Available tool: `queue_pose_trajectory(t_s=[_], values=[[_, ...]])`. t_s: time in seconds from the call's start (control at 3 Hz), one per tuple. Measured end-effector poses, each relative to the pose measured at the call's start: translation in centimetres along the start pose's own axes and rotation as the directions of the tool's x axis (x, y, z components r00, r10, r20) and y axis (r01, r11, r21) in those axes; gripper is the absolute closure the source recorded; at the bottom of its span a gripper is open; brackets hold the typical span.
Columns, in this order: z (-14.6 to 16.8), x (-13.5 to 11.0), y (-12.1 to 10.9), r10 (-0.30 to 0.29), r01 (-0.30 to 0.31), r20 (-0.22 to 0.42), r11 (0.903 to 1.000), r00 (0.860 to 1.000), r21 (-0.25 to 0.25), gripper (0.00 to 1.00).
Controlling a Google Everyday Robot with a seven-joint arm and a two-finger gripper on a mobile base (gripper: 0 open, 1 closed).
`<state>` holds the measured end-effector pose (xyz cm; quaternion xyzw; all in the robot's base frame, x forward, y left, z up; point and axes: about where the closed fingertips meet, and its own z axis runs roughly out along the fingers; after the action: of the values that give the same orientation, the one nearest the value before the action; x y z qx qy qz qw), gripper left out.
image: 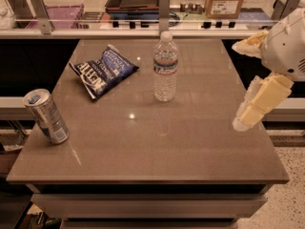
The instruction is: Knock redbull can over
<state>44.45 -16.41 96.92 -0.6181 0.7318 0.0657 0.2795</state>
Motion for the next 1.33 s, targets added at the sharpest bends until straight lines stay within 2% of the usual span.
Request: queue_pose_trajectory(t_s=[0.33, 0.67, 1.0, 1.33], values=[[2.2, -1.7, 1.1, -0.017, 0.024, 0.155, 0.9988, 0.988, -0.043, 0.00], [3.9, -3.5, 2.6, -0.020, 0.043, 0.301, 0.9967, 0.954, -0.069, 0.00], [5.3, -5.3, 3.6, -0.013, 0.056, 0.413, 0.9941, 0.911, -0.093, 0.00], [6.2, -7.2, 4.1, 0.021, 0.040, 0.481, 0.9926, 0.876, -0.115, 0.00]])
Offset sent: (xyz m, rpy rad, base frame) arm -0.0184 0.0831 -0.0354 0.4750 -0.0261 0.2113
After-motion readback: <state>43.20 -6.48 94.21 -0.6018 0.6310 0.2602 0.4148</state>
